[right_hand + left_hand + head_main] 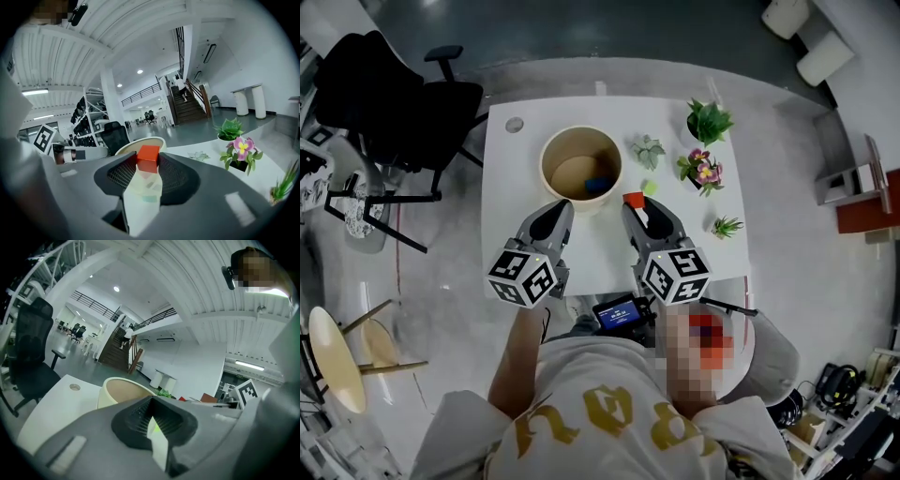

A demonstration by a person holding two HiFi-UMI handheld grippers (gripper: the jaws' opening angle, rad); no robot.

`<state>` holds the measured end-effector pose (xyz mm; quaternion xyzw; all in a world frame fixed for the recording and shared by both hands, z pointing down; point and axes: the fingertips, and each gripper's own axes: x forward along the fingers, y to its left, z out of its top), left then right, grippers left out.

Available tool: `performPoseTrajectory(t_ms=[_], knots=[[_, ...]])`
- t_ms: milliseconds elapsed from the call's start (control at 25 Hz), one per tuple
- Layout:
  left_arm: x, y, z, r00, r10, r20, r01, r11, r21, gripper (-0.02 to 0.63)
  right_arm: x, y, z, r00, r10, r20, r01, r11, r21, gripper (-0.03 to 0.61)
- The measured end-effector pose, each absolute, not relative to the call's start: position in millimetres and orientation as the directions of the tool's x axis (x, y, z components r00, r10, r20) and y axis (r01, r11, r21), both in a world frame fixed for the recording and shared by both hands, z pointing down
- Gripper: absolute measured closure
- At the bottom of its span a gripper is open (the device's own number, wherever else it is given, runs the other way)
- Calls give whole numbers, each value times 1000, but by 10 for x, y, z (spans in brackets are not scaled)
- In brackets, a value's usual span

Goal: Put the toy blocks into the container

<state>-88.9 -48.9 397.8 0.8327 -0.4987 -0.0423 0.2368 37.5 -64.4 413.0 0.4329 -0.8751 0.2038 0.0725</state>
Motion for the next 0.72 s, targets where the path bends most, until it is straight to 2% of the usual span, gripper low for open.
performPoseTrajectory(t_ms=[720], knots=[[-1145,-759,3900,423,-894,146,-832,-319,454,612,-88,-883,3975,-702,-646,300,-710,665,-230,400]])
